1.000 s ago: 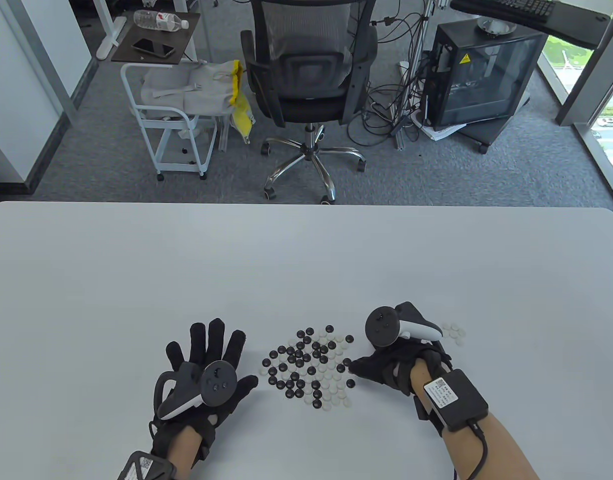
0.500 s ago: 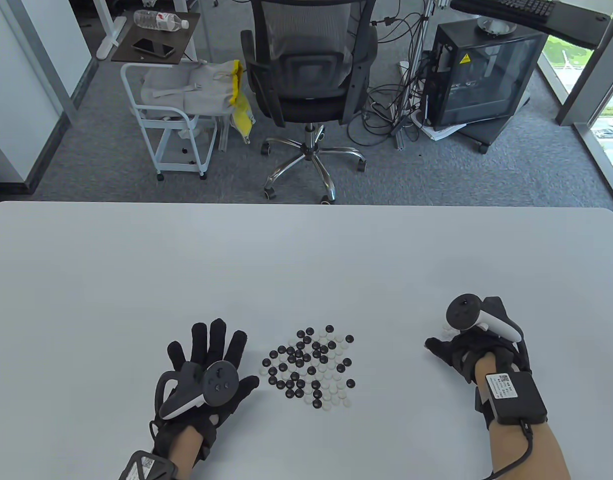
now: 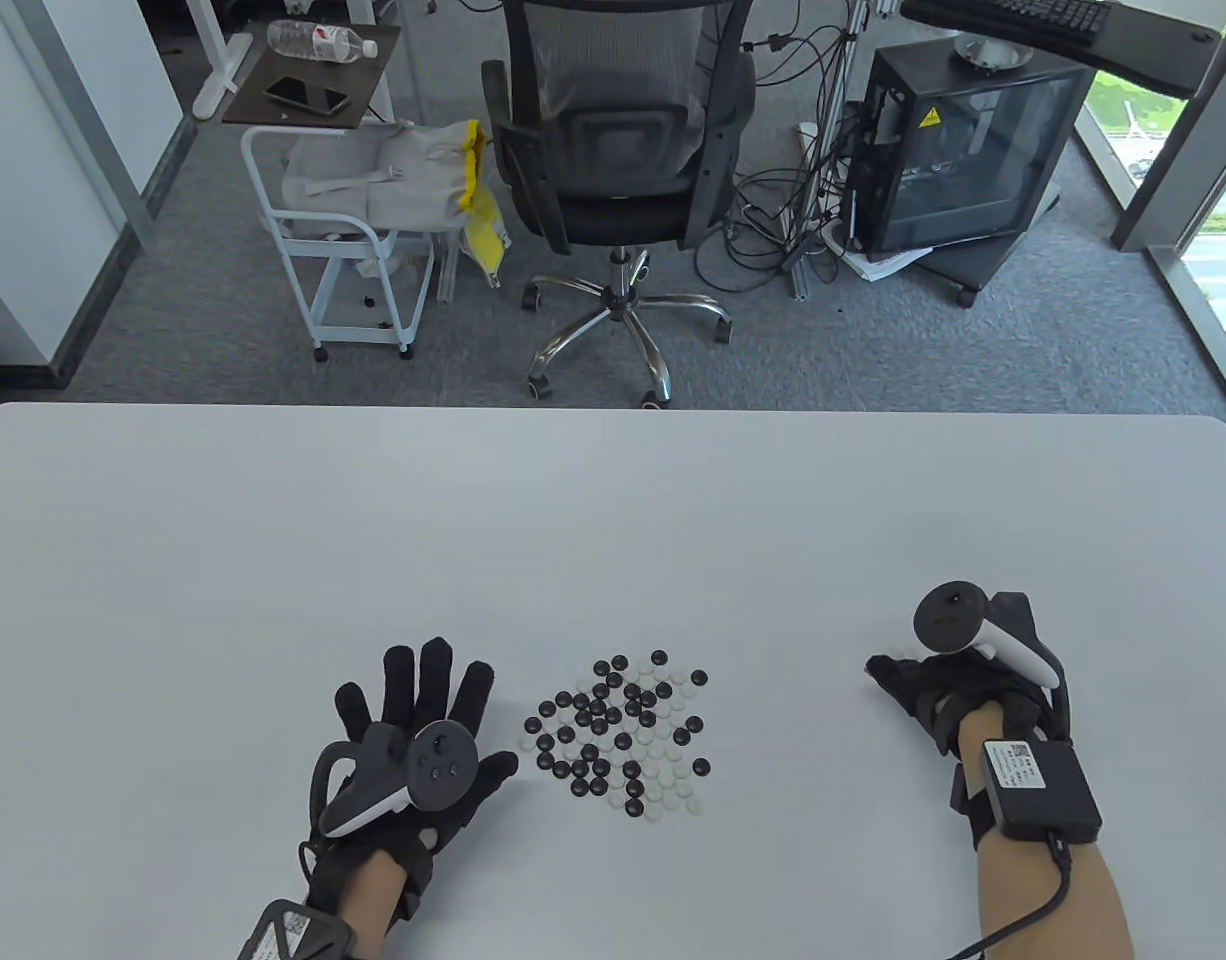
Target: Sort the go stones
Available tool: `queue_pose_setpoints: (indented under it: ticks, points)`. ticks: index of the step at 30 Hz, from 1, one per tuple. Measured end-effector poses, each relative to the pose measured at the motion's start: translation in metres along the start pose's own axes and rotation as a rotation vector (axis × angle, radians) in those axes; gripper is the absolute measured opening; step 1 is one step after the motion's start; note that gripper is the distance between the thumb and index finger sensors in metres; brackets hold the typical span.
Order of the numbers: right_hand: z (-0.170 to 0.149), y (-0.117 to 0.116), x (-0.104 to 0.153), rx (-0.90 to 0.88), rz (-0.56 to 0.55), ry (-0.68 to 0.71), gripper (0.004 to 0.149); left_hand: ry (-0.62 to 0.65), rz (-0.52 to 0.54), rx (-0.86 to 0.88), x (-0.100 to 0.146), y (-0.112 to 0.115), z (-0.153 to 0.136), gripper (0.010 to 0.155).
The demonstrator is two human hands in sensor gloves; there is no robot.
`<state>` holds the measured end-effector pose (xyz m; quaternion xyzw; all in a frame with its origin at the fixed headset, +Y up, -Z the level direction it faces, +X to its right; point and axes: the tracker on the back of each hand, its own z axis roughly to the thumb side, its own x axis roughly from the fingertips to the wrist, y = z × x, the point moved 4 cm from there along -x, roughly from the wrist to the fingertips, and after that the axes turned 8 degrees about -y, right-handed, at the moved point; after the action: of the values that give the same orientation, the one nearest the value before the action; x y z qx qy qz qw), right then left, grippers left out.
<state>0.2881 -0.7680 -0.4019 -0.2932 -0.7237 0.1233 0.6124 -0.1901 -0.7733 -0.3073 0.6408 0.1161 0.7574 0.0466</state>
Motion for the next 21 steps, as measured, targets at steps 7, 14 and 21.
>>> queue_pose_setpoints:
  ticks: [7,14,21]
  points:
    - [0.080,-0.009,0.011,0.024,0.094,0.227,0.068,0.000,-0.001,-0.005,0.000,0.000,0.000,0.086]
    - [0.146,-0.038,0.012,0.078,0.176,0.372,0.068,0.002,0.003,-0.005,0.001,-0.001,0.000,0.086]
    - [0.180,-0.062,-0.004,0.104,0.224,0.409,0.068,0.001,0.008,0.007,0.001,-0.001,-0.002,0.086]
